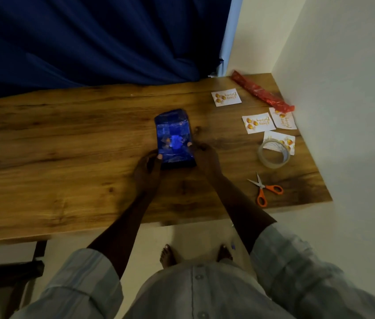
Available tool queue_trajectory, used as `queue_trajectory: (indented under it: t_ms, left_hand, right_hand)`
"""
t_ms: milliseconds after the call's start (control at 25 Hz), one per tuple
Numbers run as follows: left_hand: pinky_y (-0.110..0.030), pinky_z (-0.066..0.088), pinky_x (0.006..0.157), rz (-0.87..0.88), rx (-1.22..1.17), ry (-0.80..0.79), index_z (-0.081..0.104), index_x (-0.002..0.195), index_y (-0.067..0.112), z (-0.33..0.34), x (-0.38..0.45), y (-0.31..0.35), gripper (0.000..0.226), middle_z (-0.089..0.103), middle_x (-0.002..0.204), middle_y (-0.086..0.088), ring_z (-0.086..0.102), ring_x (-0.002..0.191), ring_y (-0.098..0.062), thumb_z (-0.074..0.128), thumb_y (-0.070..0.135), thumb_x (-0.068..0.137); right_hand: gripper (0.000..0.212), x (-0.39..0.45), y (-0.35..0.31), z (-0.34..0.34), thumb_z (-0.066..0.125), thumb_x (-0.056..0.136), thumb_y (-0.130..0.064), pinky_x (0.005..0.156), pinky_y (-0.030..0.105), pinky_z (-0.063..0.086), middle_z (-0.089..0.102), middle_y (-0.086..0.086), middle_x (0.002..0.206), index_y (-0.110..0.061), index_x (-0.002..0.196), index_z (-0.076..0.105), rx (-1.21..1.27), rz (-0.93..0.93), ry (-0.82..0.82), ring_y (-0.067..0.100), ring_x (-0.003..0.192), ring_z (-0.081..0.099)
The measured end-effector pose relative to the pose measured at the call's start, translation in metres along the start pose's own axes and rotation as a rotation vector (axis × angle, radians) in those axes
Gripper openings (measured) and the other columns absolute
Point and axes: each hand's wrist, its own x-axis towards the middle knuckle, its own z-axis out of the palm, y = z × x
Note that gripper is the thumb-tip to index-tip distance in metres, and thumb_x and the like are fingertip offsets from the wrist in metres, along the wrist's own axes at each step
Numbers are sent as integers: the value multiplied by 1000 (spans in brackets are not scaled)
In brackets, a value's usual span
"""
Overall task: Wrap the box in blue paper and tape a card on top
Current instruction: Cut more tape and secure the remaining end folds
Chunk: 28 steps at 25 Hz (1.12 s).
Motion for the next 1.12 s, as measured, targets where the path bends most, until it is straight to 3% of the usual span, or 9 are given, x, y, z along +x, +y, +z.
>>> queue_trajectory:
  t_ms: [160, 240, 360, 440, 560, 640, 800, 960, 1120]
  left_hand:
    - [-51, 50, 81, -45, -153, 332, 58, 100, 14, 9, -5, 13, 32, 62, 99, -9, 59, 92, -24, 51, 44, 95]
    - [-51, 49, 80, 74, -72, 430, 55, 100, 11, 29, -13, 31, 29, 58, 98, -12, 55, 93, -28, 48, 39, 97]
    - [-46, 49, 78, 379, 66, 411, 56, 101, 6, 78, -33, 67, 20, 59, 96, -15, 57, 90, -31, 52, 26, 98]
    - [-43, 49, 75, 486, 77, 357, 56, 98, 8, 113, -49, 85, 13, 59, 91, -14, 58, 85, -30, 55, 21, 97]
    - [-38, 48, 68, 358, 8, 226, 56, 91, 12, 152, -68, 107, 10, 55, 84, -5, 55, 79, -23, 60, 21, 93]
    - [-37, 48, 68, 306, 37, 171, 58, 89, 10, 172, -72, 111, 12, 57, 83, -4, 55, 78, -24, 61, 21, 91]
    - [-40, 51, 72, 177, 50, 46, 61, 88, 12, 185, -68, 118, 13, 63, 86, -7, 59, 81, -23, 61, 25, 89]
    - [-36, 53, 75, -84, -47, 19, 64, 91, 11, 178, -67, 125, 10, 67, 88, -5, 63, 83, -21, 63, 21, 88]
    - [-25, 44, 63, -395, -293, -19, 67, 97, 6, 161, -58, 148, 14, 64, 81, -2, 58, 72, -15, 60, 16, 90]
  right_hand:
    - [19, -14, -16, -34, 63, 89, -31, 68, 34, 55, 69, 3, 87, -13, 95, 65, 8, -211, 117, 17, 78, 66]
    - [13, -14, -16, -77, 63, 86, -27, 66, 28, 50, 65, 0, 83, -14, 88, 61, -145, -321, 255, 14, 75, 61]
    - [11, -8, -3, -163, 60, 86, -28, 76, 33, 48, 66, 3, 92, -18, 89, 57, -329, -217, 533, 20, 85, 62]
    - [28, -6, 12, -214, 60, 89, -35, 81, 33, 44, 65, 12, 108, -11, 104, 58, -368, -49, 631, 30, 101, 61]
    - [64, 1, 38, -249, 52, 89, -59, 86, 36, 44, 61, 17, 121, -5, 122, 55, -490, 204, 527, 36, 110, 58]
    - [73, 7, 52, -247, 44, 85, -73, 79, 33, 45, 67, 13, 107, -8, 113, 63, -510, 248, 364, 32, 97, 64]
    - [48, 16, 61, -232, 59, 80, -50, 68, 31, 55, 70, 8, 84, -6, 97, 66, -414, 221, 260, 24, 74, 68]
    - [40, 18, 51, -225, 58, 89, -35, 71, 32, 49, 68, 14, 101, 1, 107, 62, -464, 160, 296, 32, 93, 66]
    - [29, 14, 31, -214, 55, 94, -30, 72, 30, 44, 68, 12, 100, -4, 107, 61, -359, -106, 389, 28, 94, 64]
